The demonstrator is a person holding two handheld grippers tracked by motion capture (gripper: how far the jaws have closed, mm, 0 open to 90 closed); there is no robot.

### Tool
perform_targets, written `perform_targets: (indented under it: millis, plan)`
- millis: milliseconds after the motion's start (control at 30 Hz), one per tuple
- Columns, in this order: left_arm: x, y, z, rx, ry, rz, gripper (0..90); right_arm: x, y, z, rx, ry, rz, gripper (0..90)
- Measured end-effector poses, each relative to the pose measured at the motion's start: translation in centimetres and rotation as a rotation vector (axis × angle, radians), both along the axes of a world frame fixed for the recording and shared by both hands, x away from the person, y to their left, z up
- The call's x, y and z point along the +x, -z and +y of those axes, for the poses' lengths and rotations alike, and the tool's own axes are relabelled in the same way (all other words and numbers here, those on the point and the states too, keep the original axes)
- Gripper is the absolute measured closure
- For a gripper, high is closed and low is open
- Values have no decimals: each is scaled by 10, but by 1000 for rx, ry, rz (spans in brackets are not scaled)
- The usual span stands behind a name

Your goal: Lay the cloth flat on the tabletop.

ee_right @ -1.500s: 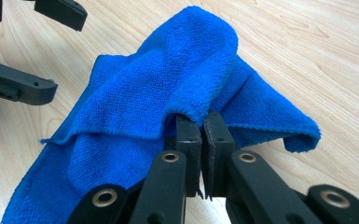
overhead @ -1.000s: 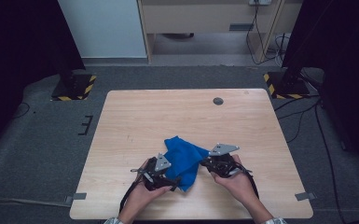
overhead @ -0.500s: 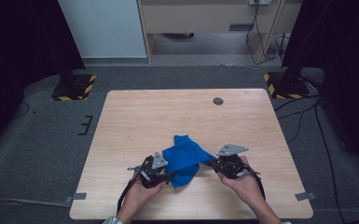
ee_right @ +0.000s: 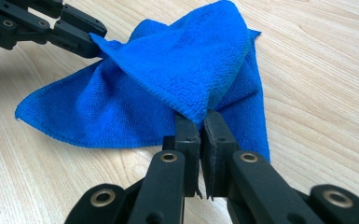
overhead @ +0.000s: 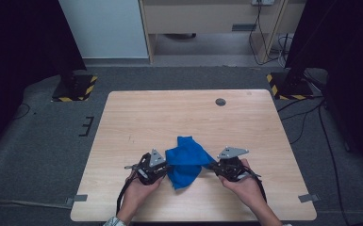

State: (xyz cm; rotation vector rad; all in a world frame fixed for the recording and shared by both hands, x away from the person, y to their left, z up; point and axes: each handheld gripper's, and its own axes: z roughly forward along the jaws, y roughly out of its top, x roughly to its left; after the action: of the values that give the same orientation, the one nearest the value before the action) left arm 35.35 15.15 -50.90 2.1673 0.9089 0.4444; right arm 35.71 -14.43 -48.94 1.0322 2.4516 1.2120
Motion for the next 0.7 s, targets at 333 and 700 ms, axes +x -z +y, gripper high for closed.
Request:
perform_targets:
  millis: [333, 700]
  plan:
    - [1, -1, 4, 8, -35, -24, 719, 3, -3, -4, 17, 24, -4, 874]
    - [1, 0, 1, 14, 5, -8, 854, 9, -5, -8, 24, 49, -5, 872]
